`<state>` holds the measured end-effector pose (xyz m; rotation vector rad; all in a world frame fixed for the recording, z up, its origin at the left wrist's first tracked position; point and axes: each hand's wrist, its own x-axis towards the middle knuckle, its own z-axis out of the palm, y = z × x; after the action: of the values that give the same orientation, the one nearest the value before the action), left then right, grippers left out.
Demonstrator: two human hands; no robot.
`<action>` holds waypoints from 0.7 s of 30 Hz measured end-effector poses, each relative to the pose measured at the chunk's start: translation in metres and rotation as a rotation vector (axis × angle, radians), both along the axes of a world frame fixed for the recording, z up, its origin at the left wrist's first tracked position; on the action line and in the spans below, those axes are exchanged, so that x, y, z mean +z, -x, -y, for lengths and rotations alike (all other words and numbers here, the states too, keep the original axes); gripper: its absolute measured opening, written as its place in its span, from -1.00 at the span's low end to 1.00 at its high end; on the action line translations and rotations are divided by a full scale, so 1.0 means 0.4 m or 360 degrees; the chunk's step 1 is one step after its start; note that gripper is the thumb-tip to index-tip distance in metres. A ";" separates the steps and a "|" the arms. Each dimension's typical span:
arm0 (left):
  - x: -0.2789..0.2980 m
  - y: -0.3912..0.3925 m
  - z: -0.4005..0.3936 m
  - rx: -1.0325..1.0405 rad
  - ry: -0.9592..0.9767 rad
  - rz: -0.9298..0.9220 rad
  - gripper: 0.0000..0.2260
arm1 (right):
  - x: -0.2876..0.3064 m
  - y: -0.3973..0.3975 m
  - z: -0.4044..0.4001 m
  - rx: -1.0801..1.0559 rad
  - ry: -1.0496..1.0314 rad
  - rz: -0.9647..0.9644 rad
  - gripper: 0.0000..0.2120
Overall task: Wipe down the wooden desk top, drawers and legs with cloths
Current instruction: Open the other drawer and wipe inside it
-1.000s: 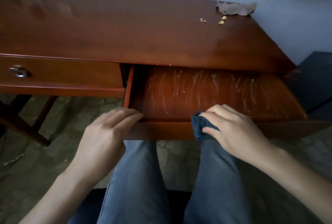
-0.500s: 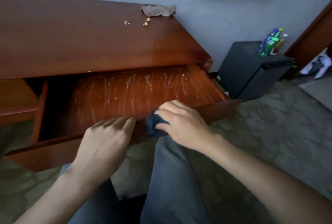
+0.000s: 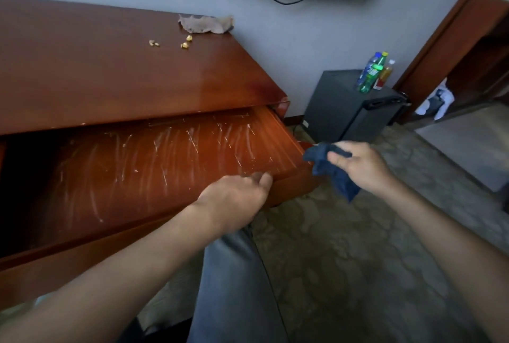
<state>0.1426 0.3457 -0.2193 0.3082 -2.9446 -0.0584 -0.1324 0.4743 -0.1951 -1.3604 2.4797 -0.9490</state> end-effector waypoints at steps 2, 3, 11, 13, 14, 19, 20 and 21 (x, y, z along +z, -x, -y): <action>-0.016 0.000 -0.003 0.0025 -0.0139 -0.0011 -0.67 | 0.031 0.020 0.020 -0.0330 0.0134 -0.0150 -0.65; -0.019 -0.002 -0.007 0.0041 -0.0174 -0.0003 -0.67 | 0.047 0.014 0.040 -0.0377 0.0113 -0.0216 -0.59; -0.023 -0.015 -0.061 0.0084 -0.0224 0.0050 -0.54 | -0.028 -0.071 0.244 0.0043 -0.1064 -0.0589 -0.63; -0.013 -0.011 -0.069 0.0092 -0.0215 0.0112 -0.46 | -0.034 -0.058 0.297 -0.0034 -0.1044 -0.0634 -0.62; -0.008 -0.009 -0.073 0.0093 -0.0205 0.0140 -0.44 | -0.034 -0.055 0.327 -0.0066 -0.1033 -0.0631 -0.61; -0.004 -0.011 -0.072 0.0103 -0.0192 0.0178 -0.42 | -0.041 -0.067 0.454 -0.0265 -0.0861 -0.0674 -0.58; 0.001 -0.011 -0.072 0.0110 -0.0195 0.0194 -0.42 | -0.043 -0.072 0.465 -0.0313 -0.0821 -0.0696 -0.56; 0.005 -0.012 -0.071 0.0118 -0.0186 0.0196 -0.43 | -0.045 -0.078 0.472 -0.0348 -0.0789 -0.0709 -0.54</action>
<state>0.1472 0.3741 -0.2174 0.4533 -3.0539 -0.2092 -0.1013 0.2857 -0.2131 -1.2435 2.9502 -0.0191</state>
